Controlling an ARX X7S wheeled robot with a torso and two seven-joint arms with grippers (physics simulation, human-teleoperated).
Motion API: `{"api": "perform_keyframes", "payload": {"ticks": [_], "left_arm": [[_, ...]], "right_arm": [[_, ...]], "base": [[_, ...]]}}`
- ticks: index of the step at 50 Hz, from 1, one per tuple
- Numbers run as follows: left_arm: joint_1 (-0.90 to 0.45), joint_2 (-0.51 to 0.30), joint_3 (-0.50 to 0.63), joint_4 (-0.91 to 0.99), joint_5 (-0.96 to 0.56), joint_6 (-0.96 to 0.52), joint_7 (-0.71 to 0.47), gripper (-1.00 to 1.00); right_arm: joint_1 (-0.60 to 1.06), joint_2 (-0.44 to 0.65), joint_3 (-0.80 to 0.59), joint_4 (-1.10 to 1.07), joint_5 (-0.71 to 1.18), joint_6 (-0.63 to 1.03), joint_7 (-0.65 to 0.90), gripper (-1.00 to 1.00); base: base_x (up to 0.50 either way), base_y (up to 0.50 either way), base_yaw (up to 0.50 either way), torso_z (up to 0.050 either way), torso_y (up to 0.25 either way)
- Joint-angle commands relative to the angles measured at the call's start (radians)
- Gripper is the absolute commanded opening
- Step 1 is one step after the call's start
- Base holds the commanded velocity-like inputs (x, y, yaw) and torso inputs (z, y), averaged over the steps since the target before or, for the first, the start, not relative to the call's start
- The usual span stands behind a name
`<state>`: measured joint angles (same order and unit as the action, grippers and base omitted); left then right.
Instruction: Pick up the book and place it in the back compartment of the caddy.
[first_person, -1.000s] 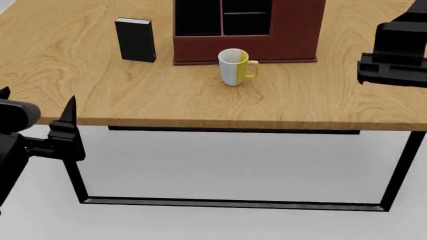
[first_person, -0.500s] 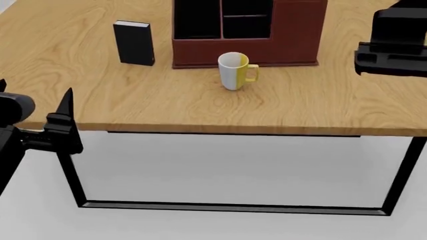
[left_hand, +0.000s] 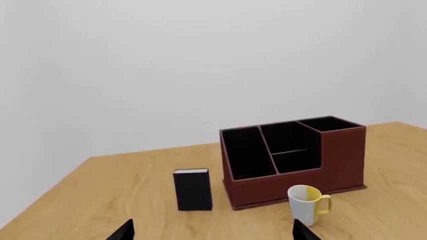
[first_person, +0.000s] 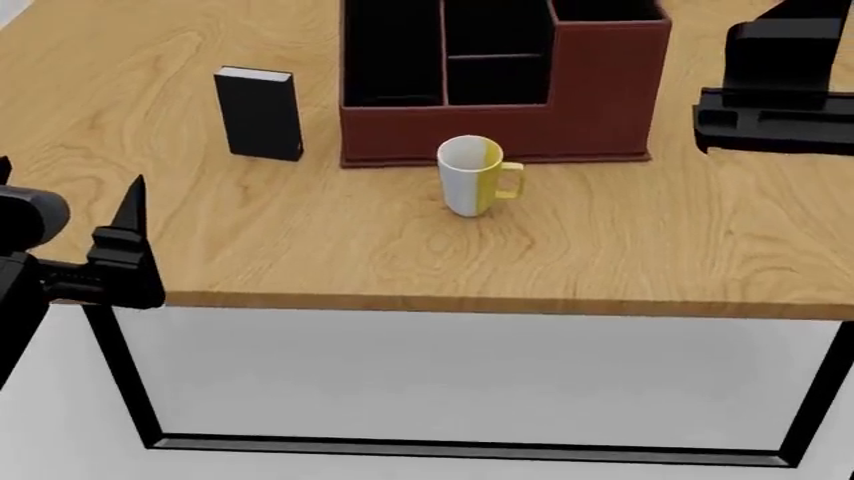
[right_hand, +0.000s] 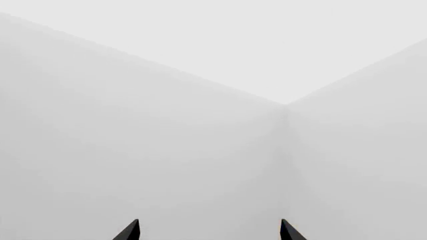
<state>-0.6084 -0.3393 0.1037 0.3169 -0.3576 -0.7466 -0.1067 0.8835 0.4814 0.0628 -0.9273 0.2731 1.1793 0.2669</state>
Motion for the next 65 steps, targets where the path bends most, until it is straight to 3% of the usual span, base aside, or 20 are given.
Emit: {"api": "perform_keyframes", "payload": {"ticks": [1,65], "left_arm": [[0.000,-0.003,0.004,0.004,-0.002,-0.003,-0.004,1.00],[-0.006,-0.013,0.013,-0.006,-0.015,0.013,-0.018,1.00]], "right_arm": [[-0.001,0.002,0.000,-0.006,0.007,0.006,0.002,1.00],[-0.018,0.009,0.008,-0.010,0.033,-0.001,0.020,1.00]], "base": [[0.28,0.14,0.00,0.000,0.000],[0.28,0.02,0.00,0.000,0.001]]}}
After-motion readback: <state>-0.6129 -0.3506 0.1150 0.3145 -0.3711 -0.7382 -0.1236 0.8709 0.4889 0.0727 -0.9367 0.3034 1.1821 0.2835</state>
